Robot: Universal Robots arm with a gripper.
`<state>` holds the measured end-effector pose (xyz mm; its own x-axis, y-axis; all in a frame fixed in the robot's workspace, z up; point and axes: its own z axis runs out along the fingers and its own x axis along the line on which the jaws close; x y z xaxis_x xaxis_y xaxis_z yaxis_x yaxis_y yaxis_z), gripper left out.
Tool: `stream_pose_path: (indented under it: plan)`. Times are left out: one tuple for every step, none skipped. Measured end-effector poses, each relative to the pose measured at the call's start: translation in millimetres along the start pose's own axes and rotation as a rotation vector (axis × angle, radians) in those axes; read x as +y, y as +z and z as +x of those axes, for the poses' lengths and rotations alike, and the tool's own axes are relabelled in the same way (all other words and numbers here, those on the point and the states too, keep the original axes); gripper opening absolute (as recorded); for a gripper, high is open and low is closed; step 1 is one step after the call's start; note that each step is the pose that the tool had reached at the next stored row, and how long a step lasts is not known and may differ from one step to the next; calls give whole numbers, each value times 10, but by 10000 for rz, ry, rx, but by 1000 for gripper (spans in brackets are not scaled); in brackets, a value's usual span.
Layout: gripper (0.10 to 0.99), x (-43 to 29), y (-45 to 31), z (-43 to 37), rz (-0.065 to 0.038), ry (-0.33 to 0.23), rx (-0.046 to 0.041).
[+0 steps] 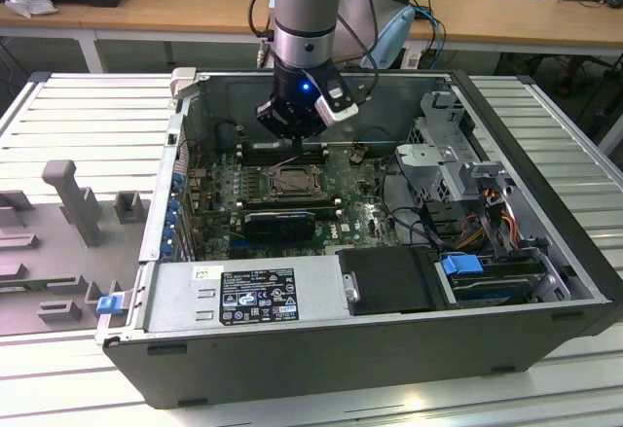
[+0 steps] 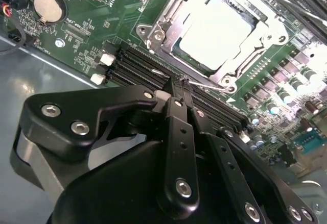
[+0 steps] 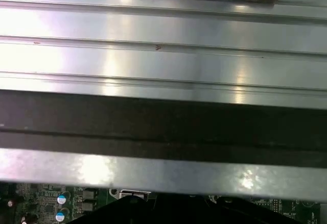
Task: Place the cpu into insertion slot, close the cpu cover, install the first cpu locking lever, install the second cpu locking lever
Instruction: 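Install the first cpu locking lever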
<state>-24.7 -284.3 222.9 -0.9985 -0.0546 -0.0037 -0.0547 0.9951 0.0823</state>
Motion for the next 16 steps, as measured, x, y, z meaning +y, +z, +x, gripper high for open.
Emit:
stream_pose_path:
  plan:
    - [106, -2, 18, -13, 0, 0, 0]
    - [106, -4, 36, -15, 1, 1, -1]
    - [106, -6, 54, -18, 0, 0, -2]
    - [106, -6, 62, -20, 0, -1, -2]
    - [106, -7, 72, -22, 0, -2, -2]
    - [106, -9, 85, -27, 1, 0, -2]
    - [106, -10, 101, -31, 0, 1, -3]
    - [106, -11, 108, -33, 0, 1, -3]
    - [106, -11, 113, -35, 0, 0, -2]
    - [106, -12, 124, -38, 0, -1, -3]
    - [106, -13, 131, -40, 1, -1, -2]
    - [106, -14, 138, -42, 2, 0, -2]
    - [106, -15, 146, -45, 5, 0, -2]
    - [106, -15, 153, -47, 9, 0, -3]
    - [106, -16, 163, -48, 28, 2, -2]
    - [106, -17, 167, -49, 47, 1, 0]
